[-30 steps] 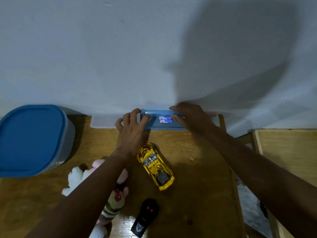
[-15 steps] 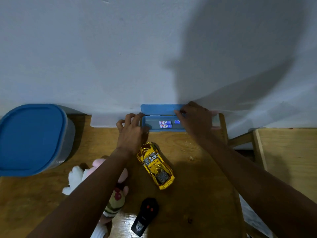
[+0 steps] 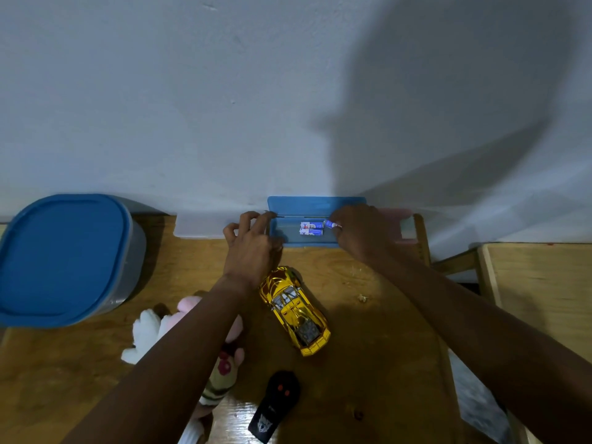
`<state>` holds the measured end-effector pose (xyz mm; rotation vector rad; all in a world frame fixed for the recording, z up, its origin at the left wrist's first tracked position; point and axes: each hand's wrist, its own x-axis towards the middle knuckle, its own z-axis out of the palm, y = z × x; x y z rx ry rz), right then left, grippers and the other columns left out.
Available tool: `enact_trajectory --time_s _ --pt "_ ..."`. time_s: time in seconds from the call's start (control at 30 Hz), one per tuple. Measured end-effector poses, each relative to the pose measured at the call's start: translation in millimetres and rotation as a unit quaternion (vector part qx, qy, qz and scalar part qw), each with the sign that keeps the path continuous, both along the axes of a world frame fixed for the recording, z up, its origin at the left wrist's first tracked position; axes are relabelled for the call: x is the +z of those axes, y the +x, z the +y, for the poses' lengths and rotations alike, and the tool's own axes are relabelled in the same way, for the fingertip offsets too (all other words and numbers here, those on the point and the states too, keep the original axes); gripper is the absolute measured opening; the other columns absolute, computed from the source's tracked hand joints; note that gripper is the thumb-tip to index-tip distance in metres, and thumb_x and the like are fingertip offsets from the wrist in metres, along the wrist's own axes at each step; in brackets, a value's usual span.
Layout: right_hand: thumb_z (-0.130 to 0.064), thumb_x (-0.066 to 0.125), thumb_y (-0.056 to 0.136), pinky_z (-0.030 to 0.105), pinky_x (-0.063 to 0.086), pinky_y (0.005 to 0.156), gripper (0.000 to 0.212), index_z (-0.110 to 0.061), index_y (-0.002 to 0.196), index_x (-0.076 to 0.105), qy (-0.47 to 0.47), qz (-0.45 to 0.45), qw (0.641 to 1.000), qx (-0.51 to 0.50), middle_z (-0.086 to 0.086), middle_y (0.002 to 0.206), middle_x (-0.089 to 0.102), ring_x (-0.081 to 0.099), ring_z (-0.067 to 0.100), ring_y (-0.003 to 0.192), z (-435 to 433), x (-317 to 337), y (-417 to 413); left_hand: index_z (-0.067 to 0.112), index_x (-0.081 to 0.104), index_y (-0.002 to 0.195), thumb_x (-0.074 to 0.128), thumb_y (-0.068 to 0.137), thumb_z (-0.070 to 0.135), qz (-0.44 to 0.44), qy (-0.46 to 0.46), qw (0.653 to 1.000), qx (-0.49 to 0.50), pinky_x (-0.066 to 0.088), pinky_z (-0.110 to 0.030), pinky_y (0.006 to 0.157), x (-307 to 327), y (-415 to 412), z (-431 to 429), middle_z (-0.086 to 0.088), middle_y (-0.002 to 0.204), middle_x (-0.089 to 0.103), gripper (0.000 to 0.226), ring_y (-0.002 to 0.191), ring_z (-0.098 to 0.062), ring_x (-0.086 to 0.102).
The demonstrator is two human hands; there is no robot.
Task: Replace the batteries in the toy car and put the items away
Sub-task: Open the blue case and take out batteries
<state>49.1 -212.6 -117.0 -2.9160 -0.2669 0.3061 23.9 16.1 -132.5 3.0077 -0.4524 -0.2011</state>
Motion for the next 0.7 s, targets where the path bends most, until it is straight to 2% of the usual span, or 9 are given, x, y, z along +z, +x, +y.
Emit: enact_trajectory --time_s 0.07,0.13,0.27,0.33,0.37,0.47,0.6,0.7 --pt "-0.020 0.060 0.090 0.032 0.044 0.073 0.014 -0.018 0.097 0.071 0.078 -0.028 0.996 -0.014 0.003 0.093 0.070 0.063 0.024 0.089 5 -2 -2 0.030 0.078 0.101 0.073 0.084 0.033 -0.001 -0.001 1.000 0.001 0.025 -0.050 0.097 0 0 0 -0.005 0.151 0.045 0.017 0.138 -0.034 0.028" --pt "-0.020 0.062 0.088 0.035 0.050 0.070 0.013 -0.018 0.095 0.072 0.110 -0.036 0.993 0.018 0.003 0.089 0.070 0.063 0.022 0.081 13 -5 -3 0.030 0.078 0.101 0.074 0.084 0.033 0.000 0.000 1.000 0.000 0.026 -0.050 0.097 -1 0 0 -0.005 0.150 0.046 0.018 0.138 -0.034 0.030" --pt "-0.010 0.061 0.086 0.039 0.055 0.065 0.012 -0.019 0.087 0.070 0.039 -0.006 0.997 0.070 0.002 0.082 0.066 0.061 0.020 0.074 24 -22 2 0.030 0.078 0.102 0.076 0.083 0.032 0.001 0.001 1.000 0.004 0.028 -0.050 0.096 -2 0 1 -0.006 0.149 0.048 0.019 0.136 -0.035 0.033" --pt "-0.007 0.060 0.087 0.037 0.055 0.062 0.012 -0.017 0.088 0.066 -0.002 0.003 0.996 0.092 0.002 0.081 0.064 0.062 0.021 0.074 28 -23 2 0.029 0.078 0.104 0.074 0.084 0.032 -0.003 0.002 1.000 0.004 0.028 -0.050 0.095 -2 0 1 -0.005 0.149 0.049 0.021 0.135 -0.034 0.034" --pt "-0.007 0.059 0.089 0.036 0.054 0.061 0.012 -0.017 0.089 0.064 -0.020 0.006 0.994 0.107 0.002 0.080 0.064 0.063 0.021 0.073 29 -20 0 0.029 0.078 0.105 0.073 0.085 0.032 -0.006 0.004 1.000 0.003 0.028 -0.049 0.095 -2 -1 1 -0.004 0.150 0.048 0.021 0.135 -0.034 0.034" --pt "-0.020 0.060 0.093 0.034 0.052 0.064 0.009 -0.016 0.094 0.068 0.010 0.030 0.996 0.087 0.005 0.083 0.066 0.064 0.024 0.078 28 -12 2 0.030 0.075 0.113 0.066 0.090 0.036 -0.006 0.008 1.000 0.004 0.025 -0.047 0.096 -4 -1 1 -0.001 0.154 0.043 0.025 0.136 -0.031 0.031" --pt "-0.019 0.068 0.086 0.029 0.047 0.057 0.007 -0.014 0.083 0.071 0.040 0.052 0.997 0.045 0.004 0.074 0.066 0.064 0.022 0.071 31 -12 8 0.032 0.073 0.118 0.065 0.091 0.039 0.003 0.020 1.000 0.003 0.025 -0.046 0.096 -6 -1 2 0.001 0.155 0.042 0.029 0.135 -0.029 0.030" --pt "-0.021 0.070 0.085 0.023 0.031 0.049 0.008 -0.015 0.080 0.073 0.077 0.055 0.995 0.015 0.001 0.071 0.067 0.063 0.018 0.068 31 -14 6 0.032 0.075 0.114 0.067 0.090 0.038 0.000 0.018 1.000 0.003 0.026 -0.046 0.095 -6 -1 1 0.001 0.154 0.044 0.026 0.134 -0.030 0.032"
